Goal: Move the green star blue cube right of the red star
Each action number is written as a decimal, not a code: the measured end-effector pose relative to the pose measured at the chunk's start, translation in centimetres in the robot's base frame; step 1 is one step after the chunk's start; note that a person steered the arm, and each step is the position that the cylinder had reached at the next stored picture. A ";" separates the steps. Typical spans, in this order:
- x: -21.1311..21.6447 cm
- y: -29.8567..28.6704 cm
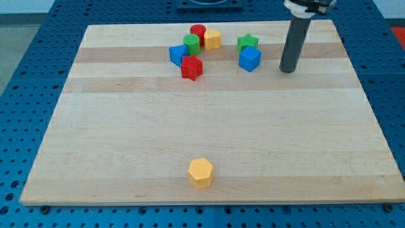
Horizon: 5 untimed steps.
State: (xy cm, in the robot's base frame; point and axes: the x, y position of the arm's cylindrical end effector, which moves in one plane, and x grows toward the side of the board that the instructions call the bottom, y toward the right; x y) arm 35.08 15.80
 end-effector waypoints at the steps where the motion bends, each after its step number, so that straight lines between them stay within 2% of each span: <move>1: -0.1 -0.5; 5: -0.3 -7.6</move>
State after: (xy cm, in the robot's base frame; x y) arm 34.82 8.22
